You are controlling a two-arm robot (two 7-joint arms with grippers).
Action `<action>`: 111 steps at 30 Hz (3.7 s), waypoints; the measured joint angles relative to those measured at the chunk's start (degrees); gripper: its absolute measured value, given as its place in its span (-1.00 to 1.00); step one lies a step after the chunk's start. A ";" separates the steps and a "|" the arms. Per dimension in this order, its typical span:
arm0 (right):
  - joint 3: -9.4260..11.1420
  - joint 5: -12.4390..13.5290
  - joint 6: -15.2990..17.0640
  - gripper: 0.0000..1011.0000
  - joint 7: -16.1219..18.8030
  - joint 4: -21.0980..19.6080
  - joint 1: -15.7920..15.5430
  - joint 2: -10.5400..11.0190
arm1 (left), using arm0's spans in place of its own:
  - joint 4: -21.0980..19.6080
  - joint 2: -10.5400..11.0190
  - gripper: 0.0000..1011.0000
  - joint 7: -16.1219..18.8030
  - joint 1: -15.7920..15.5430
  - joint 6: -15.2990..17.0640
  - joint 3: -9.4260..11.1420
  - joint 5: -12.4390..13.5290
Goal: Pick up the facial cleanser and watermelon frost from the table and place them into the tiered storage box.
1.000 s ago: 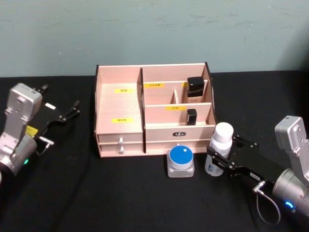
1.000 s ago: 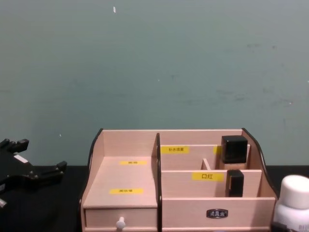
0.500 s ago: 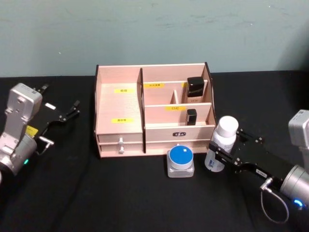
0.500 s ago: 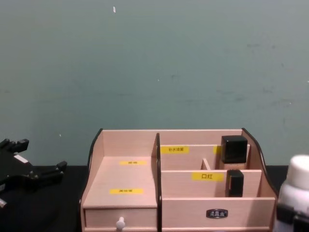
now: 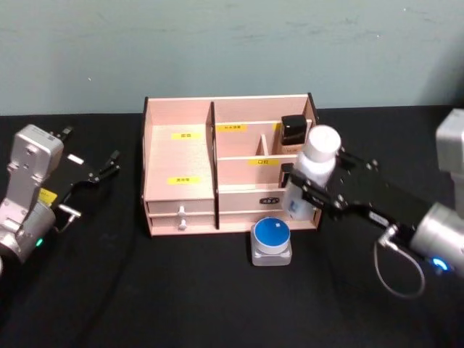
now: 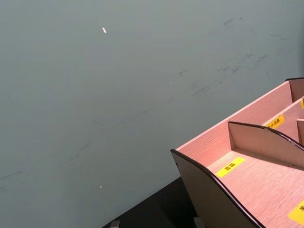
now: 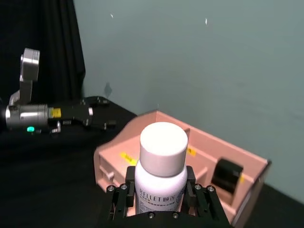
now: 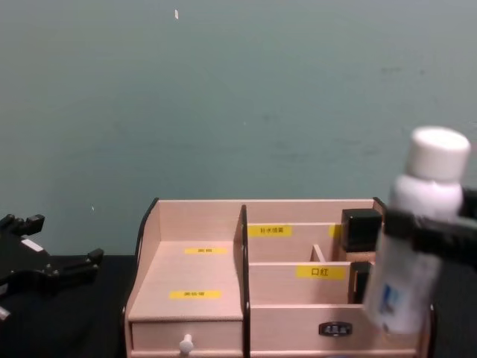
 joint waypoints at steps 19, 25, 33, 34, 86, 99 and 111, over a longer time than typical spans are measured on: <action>-9.63 -4.92 3.23 0.19 -2.98 12.56 19.14 -9.11 | 0.00 0.00 0.98 0.00 0.00 0.00 0.00 0.00; -11.05 -6.75 3.25 0.19 -3.40 16.52 22.27 -11.37 | 0.00 0.00 0.98 0.00 0.00 0.00 0.00 0.00; -11.66 -8.97 2.29 0.19 -4.28 22.61 25.61 -14.39 | 0.00 0.00 0.98 0.00 0.00 0.00 0.00 0.00; -11.66 -9.13 2.15 0.19 -4.32 23.25 25.87 -14.66 | 0.00 0.00 0.98 0.00 0.00 0.00 0.00 0.00; -11.67 -11.29 3.73 0.19 -2.28 33.97 28.64 -18.57 | 0.00 0.00 0.98 0.00 0.00 0.00 0.00 0.00; -11.79 -11.32 3.56 0.57 -2.25 33.96 28.54 -18.56 | 0.00 0.00 0.98 0.00 0.00 0.00 0.00 0.00; -10.83 -11.78 3.25 0.98 -2.80 28.39 27.09 -16.75 | 0.00 0.00 0.98 0.00 0.00 0.00 0.00 0.00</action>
